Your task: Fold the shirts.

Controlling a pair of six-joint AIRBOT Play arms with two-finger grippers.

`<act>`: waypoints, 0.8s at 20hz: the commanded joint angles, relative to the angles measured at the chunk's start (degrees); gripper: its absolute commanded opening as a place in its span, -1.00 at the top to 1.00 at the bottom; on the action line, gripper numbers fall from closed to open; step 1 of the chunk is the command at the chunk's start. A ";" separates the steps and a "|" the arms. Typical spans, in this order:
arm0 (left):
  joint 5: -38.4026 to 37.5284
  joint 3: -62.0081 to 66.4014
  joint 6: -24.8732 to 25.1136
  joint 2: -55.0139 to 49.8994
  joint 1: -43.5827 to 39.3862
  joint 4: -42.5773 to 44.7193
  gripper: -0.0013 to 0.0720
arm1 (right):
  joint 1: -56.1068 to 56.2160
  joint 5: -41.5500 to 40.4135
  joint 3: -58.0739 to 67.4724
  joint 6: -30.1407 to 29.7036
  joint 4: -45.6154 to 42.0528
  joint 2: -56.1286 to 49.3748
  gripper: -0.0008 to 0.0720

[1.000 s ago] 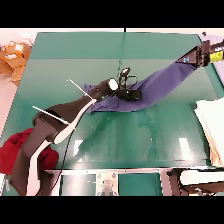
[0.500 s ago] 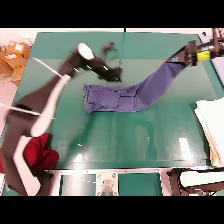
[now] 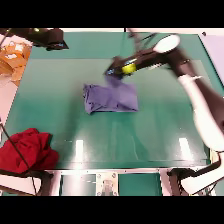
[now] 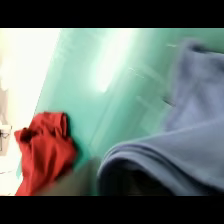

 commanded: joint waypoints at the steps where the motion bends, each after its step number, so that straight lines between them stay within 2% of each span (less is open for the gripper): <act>1: -2.99 -0.94 3.56 2.19 2.49 1.03 0.90 | 15.41 -26.93 -0.55 2.21 -0.24 -9.84 -0.23; 2: -3.23 -1.70 4.35 2.12 2.49 1.01 0.90 | 16.94 -31.08 -0.55 3.65 -0.26 -11.65 -0.23; 4: -3.50 -2.64 4.76 1.90 2.49 1.55 0.90 | 15.87 -30.82 -0.55 5.57 -0.35 -12.46 -0.23; 8: -4.07 -2.82 5.35 1.90 2.51 1.90 0.90 | 4.11 -15.80 -0.42 5.51 -2.16 -7.17 -0.17; 12: -4.02 -2.82 5.31 1.90 2.49 2.29 0.90 | -11.02 -0.15 -1.05 5.57 -10.27 -0.02 -0.12; 14: -3.91 -2.82 4.46 1.90 2.49 2.93 0.90 | -18.23 3.93 -4.70 5.53 -14.10 2.97 -0.13; 16: -3.89 -2.82 4.11 1.88 2.49 3.67 0.90 | -23.74 5.09 -11.41 4.37 -14.75 4.50 -0.56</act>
